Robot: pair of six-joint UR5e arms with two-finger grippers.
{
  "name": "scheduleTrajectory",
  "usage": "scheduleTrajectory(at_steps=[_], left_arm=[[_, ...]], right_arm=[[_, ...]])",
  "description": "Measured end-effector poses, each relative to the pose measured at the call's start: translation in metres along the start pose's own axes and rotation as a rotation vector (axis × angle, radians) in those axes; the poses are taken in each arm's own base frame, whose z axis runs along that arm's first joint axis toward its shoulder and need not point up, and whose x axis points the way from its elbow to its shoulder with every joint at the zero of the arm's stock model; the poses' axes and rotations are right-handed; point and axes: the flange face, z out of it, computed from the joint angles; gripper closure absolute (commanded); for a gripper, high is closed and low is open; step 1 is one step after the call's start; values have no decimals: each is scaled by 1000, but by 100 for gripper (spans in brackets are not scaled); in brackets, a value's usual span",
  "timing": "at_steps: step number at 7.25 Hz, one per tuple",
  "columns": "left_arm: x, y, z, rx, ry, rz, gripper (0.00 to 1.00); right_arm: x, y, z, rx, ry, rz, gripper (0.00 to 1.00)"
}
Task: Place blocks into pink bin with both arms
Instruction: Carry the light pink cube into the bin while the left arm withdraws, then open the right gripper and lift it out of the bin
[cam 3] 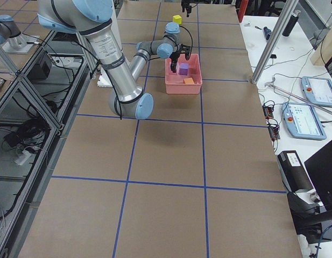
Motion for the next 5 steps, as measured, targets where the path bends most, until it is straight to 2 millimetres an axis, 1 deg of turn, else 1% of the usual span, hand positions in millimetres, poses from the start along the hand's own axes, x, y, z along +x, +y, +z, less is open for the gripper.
scheduleTrajectory(at_steps=[2, 3, 5], left_arm=[[-36, -1, 23, 12, -16, -9, 0], [-50, -3, 35, 18, -11, -9, 0], [-63, -4, 46, 21, -3, -33, 0]], right_arm=[[2, -7, -5, 29, -2, 7, 1], [4, -13, -9, 40, -4, 12, 1], [5, -18, -16, 51, -14, 16, 1]])
